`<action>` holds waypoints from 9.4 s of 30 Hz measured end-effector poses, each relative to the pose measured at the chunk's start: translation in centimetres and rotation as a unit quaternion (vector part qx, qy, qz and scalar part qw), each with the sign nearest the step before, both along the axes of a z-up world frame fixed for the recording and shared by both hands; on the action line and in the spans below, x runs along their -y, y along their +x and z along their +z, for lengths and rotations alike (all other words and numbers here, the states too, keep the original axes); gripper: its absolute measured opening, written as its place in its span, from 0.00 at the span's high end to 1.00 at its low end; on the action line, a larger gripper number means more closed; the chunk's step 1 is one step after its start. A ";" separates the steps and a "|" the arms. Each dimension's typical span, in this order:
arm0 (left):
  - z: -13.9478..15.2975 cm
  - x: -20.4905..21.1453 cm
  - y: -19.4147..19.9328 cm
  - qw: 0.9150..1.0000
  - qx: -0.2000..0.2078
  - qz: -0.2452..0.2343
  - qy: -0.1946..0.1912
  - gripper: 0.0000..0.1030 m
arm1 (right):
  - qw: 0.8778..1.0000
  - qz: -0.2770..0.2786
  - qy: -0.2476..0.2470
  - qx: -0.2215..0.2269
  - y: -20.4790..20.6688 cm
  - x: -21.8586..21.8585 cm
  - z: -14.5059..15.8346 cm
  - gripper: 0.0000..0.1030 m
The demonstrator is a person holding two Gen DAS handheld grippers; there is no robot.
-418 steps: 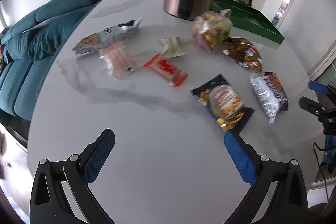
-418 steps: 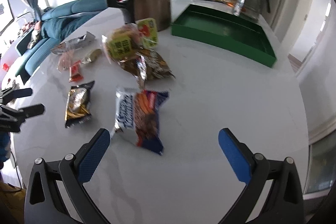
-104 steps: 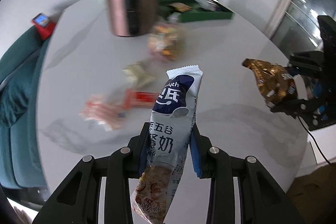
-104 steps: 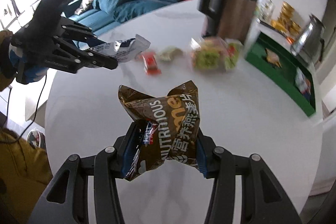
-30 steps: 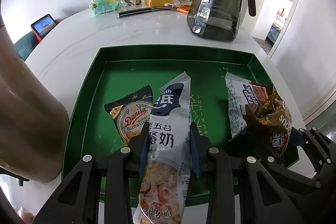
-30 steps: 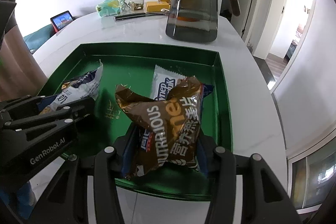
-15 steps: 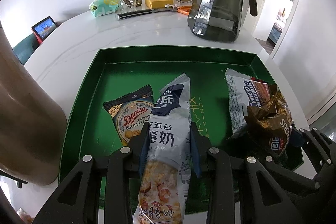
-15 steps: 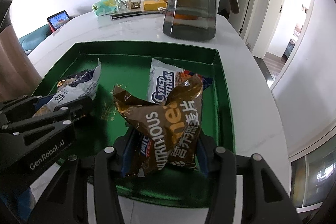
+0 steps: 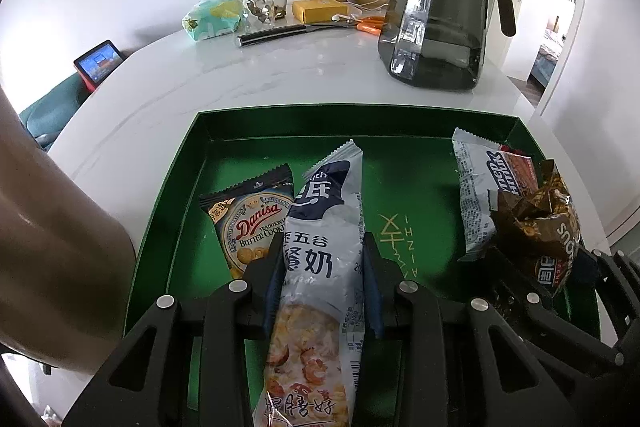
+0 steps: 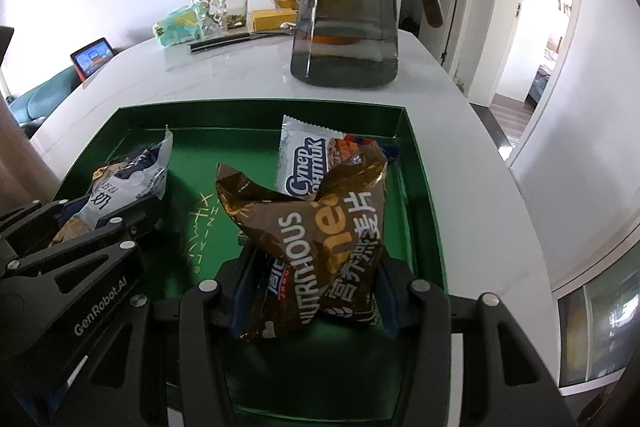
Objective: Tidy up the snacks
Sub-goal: 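Lower both packs into the tray beside the earlier packs, then open both tools to release the packs and lift away, then move both open tools away from the tray toward the loose snacks on the table, then grasp the pink-striped bag with left tool while right tool grasps the red-orange bar, then carry the pink-striped bag and red-orange bar over to the green tray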
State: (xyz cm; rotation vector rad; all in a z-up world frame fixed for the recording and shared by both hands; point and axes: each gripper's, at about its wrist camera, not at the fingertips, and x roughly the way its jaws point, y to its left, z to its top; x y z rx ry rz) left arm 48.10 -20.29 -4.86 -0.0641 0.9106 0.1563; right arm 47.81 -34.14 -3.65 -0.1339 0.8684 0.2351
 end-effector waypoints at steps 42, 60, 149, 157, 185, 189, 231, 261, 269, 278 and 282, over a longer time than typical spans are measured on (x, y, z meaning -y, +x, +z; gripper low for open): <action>2.9 -1.7 -3.6 0.998 0.042 0.038 0.001 0.38 | 0.999 0.000 0.029 0.032 -3.2 1.5 3.7 0.00; 5.7 -2.1 -7.2 0.997 0.066 0.025 -0.013 0.38 | 0.998 -0.010 0.018 0.054 -6.1 1.6 6.5 0.00; -1.0 -32.1 -32.0 0.969 -0.101 0.189 -0.121 0.33 | 0.923 0.369 0.027 -0.106 -34.4 -28.5 1.0 0.47; -1.1 -30.6 -32.2 0.970 -0.098 0.201 -0.090 0.37 | 0.925 0.365 0.031 -0.105 -34.2 -28.3 0.9 0.65; -0.7 -28.6 -34.2 0.987 -0.063 0.148 -0.030 0.52 | 0.928 0.367 0.026 -0.066 -35.4 -28.1 0.1 1.00; -0.5 -28.9 -34.1 0.990 -0.065 0.122 -0.030 0.70 | 0.928 0.365 0.033 -0.067 -35.6 -27.5 0.1 1.00; -0.1 -32.2 -35.4 0.992 -0.079 0.082 -0.052 0.78 | 0.927 0.358 0.064 -0.089 -37.5 -27.9 2.1 1.00; 5.7 -5.8 -33.5 0.974 -0.049 -0.221 -0.025 0.78 | 0.981 0.166 -0.028 -0.092 -36.2 -2.7 5.8 1.00; 11.6 -2.6 -29.6 0.974 0.027 -0.223 -0.001 0.78 | 0.992 0.125 -0.023 -0.010 -30.9 1.4 11.5 1.00; 17.4 -1.5 -23.7 0.976 0.108 -0.183 0.041 0.78 | 0.989 0.127 -0.003 0.072 -23.4 1.6 16.3 1.00; 18.9 -2.0 -21.8 0.976 0.132 -0.164 0.054 0.78 | 0.987 0.131 0.006 0.096 -20.6 1.1 17.7 1.00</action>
